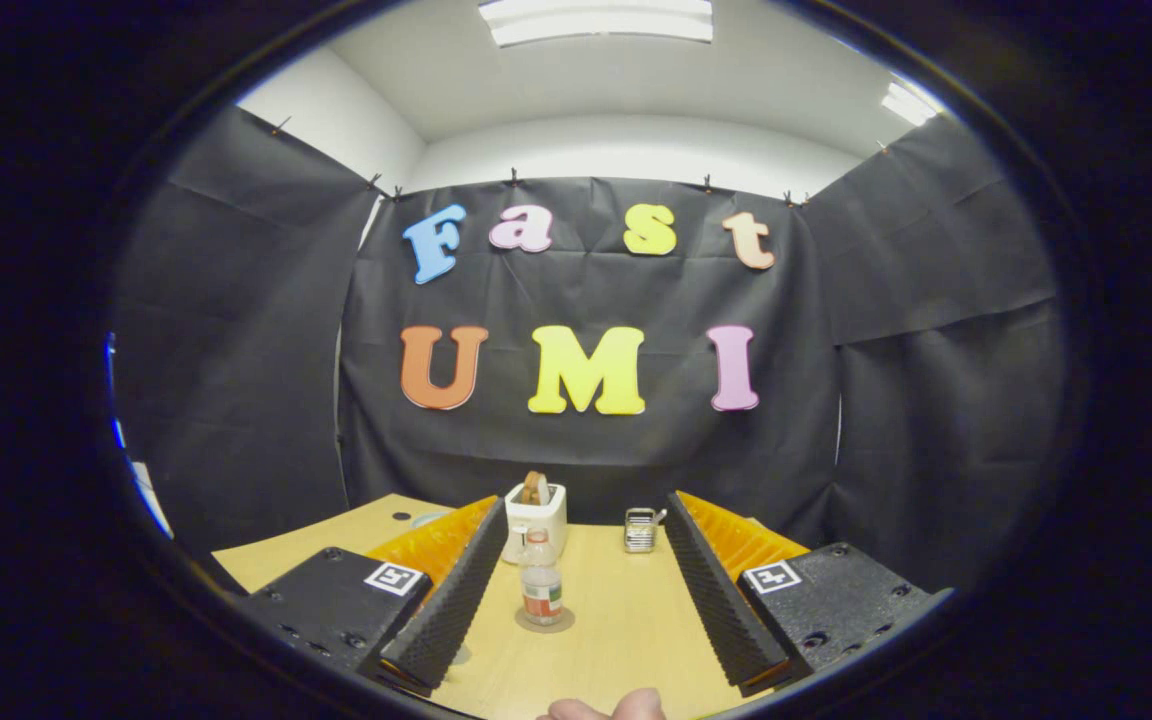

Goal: Take the bottle from table, then pour the juice into the cup, finally place the bottle on the coaster

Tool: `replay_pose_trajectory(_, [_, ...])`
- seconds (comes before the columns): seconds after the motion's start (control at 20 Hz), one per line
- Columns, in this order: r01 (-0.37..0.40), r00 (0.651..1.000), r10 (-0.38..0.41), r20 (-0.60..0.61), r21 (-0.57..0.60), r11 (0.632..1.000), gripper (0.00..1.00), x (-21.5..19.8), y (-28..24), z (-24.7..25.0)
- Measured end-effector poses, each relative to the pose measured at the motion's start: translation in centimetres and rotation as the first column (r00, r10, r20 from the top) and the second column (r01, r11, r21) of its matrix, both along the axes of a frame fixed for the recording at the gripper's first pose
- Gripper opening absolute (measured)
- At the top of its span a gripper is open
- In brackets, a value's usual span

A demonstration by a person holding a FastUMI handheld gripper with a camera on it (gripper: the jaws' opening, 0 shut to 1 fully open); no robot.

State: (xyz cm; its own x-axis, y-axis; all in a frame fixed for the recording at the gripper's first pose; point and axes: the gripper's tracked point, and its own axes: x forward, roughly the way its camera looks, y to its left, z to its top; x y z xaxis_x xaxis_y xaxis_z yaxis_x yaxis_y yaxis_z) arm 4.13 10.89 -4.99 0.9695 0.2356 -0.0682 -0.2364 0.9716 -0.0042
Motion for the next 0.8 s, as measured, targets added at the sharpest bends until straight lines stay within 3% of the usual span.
replay_pose_trajectory(0.4, [0.054, 0.998, -0.054, 0.043, 0.009, 0.999, 1.00, -5.3, -2.9, 1.4])
replay_pose_trajectory(0.8, [0.078, 0.996, -0.078, 0.038, 0.000, 0.997, 1.00, -6.8, -4.5, 1.2])
